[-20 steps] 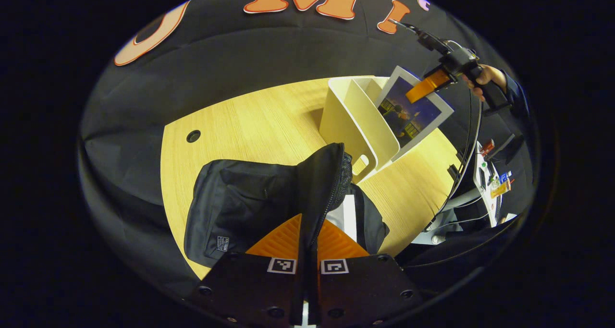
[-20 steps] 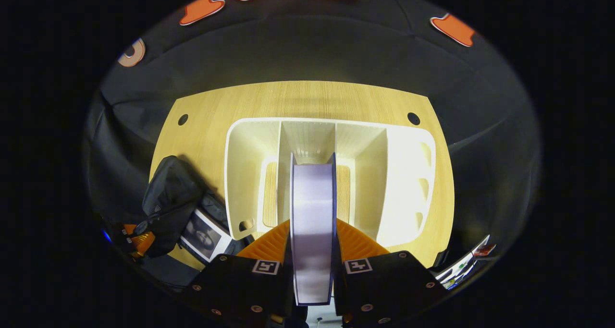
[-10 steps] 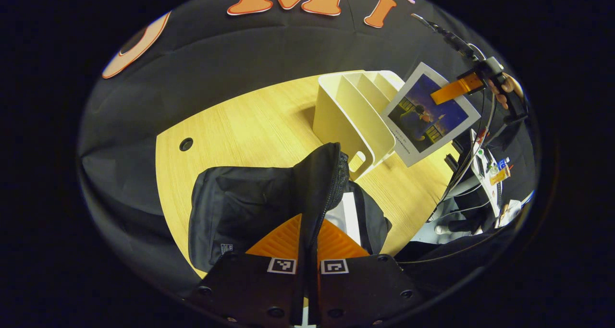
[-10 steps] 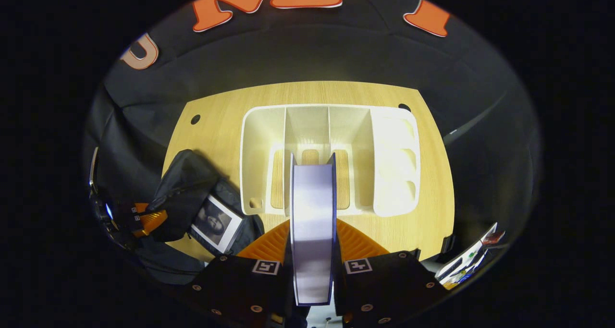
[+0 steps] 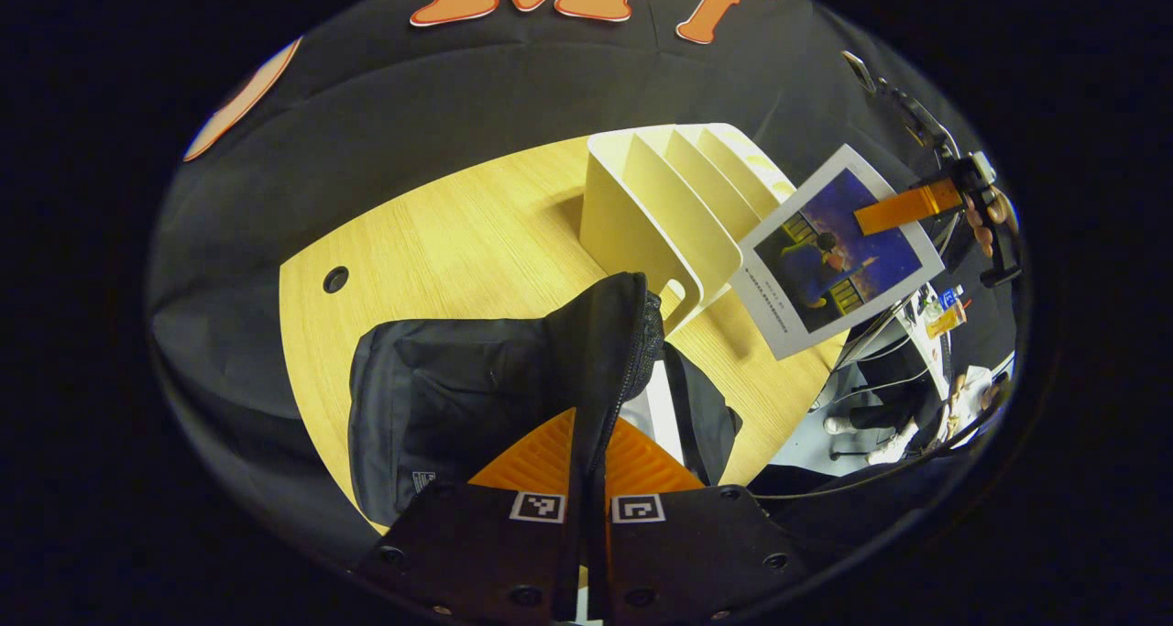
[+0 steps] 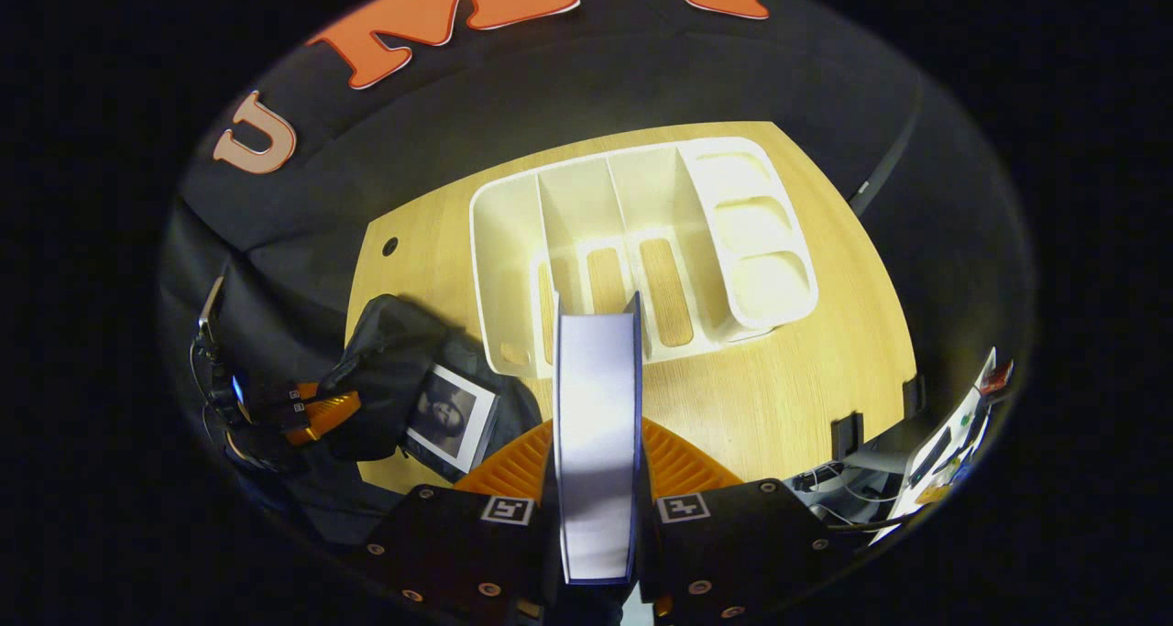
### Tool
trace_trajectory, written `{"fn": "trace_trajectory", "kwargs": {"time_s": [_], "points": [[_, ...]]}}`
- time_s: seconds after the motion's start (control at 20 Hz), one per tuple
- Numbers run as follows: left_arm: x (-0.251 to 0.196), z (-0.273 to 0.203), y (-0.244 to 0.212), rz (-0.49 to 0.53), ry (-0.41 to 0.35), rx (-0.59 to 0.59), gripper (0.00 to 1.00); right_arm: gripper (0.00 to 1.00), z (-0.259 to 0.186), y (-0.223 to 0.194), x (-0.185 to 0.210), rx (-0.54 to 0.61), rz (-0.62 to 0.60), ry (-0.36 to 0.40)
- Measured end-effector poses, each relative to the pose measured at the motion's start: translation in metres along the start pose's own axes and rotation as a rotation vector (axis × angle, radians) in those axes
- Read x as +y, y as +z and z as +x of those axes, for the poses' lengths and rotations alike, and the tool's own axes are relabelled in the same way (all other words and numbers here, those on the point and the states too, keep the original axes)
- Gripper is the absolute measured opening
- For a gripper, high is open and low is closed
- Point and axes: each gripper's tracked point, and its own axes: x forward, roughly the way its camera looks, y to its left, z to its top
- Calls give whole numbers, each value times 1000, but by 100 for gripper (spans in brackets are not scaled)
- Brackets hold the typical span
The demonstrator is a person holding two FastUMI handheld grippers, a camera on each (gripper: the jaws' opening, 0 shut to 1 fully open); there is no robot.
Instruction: Open the schoolbag, grab two books from the bookshelf and put them into the schoolbag.
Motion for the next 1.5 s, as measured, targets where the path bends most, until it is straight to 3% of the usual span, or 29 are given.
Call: {"fn": "trace_trajectory", "kwargs": {"time_s": [0.2, 0.5, 0.9, 1.2, 1.5], "points": [[-2, -2, -1, 22, -5, 7, 5, 35, -3, -25, 0, -34, 111, 50], [-5, 0, -1, 32, -17, 17, 5, 33, -3, -54, 20, -87, 372, 265], [-7, -1, 1, 31, -4, 9, 5, 34, 3, -68, 31, -140, 438, 389], [-7, -6, 2, 17, 7, -2, 5, 33, 18, -81, 41, -156, 430, 403], [-8, -9, 3, 12, 11, -6, 5, 33, 18, -110, 57, -132, 478, 514]]}}
